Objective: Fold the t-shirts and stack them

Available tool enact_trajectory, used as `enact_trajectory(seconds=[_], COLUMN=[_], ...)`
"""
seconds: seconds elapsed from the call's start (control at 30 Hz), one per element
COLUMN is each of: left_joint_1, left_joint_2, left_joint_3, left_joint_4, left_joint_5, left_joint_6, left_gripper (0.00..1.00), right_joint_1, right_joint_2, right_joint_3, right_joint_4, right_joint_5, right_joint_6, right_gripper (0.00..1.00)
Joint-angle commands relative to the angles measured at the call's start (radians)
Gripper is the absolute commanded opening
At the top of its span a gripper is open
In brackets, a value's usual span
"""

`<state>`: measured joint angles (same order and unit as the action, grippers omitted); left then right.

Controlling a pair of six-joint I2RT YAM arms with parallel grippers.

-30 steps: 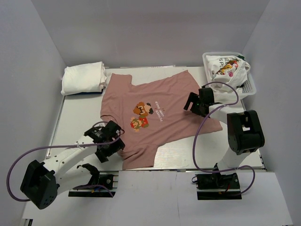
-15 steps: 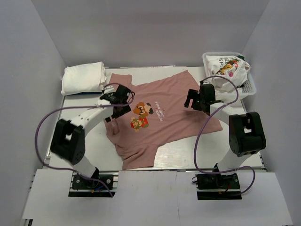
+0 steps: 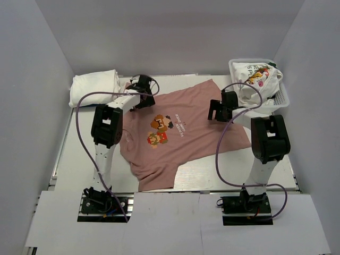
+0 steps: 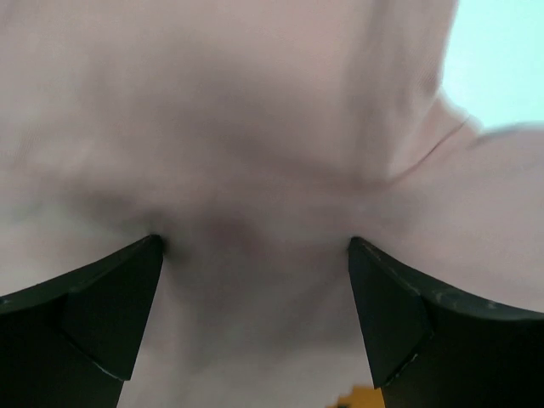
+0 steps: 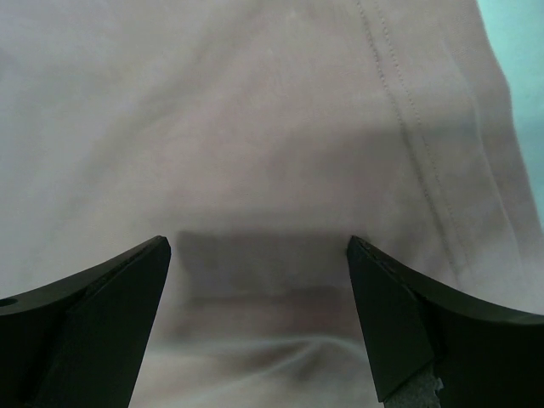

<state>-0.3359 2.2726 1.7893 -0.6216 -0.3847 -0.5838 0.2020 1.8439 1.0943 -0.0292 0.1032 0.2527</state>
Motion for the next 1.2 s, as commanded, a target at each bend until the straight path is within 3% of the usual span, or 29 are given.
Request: enact_trajectory(seconds=[0.0, 0.13, 0.17, 0.27, 0.47, 0.67, 0.83, 0.87, 0.93, 0.97, 1.07, 1.17], left_joint_1=[0.038, 0.058, 0.067, 0.090, 0.100, 0.100, 0.100, 0.100, 0.090, 0.090, 0.100, 0.100], left_joint_2=[0.062, 0.258, 0.307, 0.465, 0.387, 0.228, -0.198, -0.276, -0.437, -0.587, -0.764, -0.904], left_joint_3=[0.109, 0.353, 0.480, 0.649, 0.553, 0.559, 0.175, -0.014, -0.225, -0.414, -0.682, -0.848], left_joint_4=[0.019, -0.003, -0.003, 0.061, 0.253, 0.206, 0.132, 0.132, 0.198, 0.212, 0.171, 0.096], left_joint_5=[0.096, 0.236, 0.262, 0.391, 0.491, 0.465, 0.313, 0.285, 0.232, 0.231, 0.167, 0.113], left_joint_6=[0.100, 0.179, 0.194, 0.210, 0.210, 0.229, 0.193, 0.173, 0.092, 0.055, -0.075, -0.193], left_gripper=[1.00, 1.00, 1.00, 1.00, 1.00, 1.00, 1.00, 1.00, 1.00, 1.00, 1.00, 1.00], right_joint_1=[-0.007, -0.012, -0.009, 0.002, 0.089, 0.229, 0.252, 0.254, 0.255, 0.258, 0.266, 0.266], right_joint_2=[0.041, 0.132, 0.144, 0.176, 0.054, -0.041, -0.029, -0.020, -0.011, -0.008, 0.008, 0.021], right_joint_3=[0.078, 0.188, 0.205, 0.268, 0.283, 0.277, 0.248, 0.243, 0.239, 0.239, 0.246, 0.246], right_joint_4=[-0.051, -0.097, -0.094, -0.104, -0.060, -0.046, -0.009, -0.020, -0.015, -0.009, -0.006, -0.014], right_joint_5=[0.003, -0.048, -0.084, -0.092, -0.161, -0.197, -0.229, -0.229, -0.223, -0.230, -0.214, -0.183], right_joint_6=[-0.021, -0.012, -0.026, -0.122, -0.245, -0.276, -0.114, -0.103, -0.069, -0.066, -0.059, -0.053], right_gripper=[0.90, 0.90, 0.90, 0.90, 0.90, 0.90, 0.90, 0.90, 0.90, 0.90, 0.90, 0.90])
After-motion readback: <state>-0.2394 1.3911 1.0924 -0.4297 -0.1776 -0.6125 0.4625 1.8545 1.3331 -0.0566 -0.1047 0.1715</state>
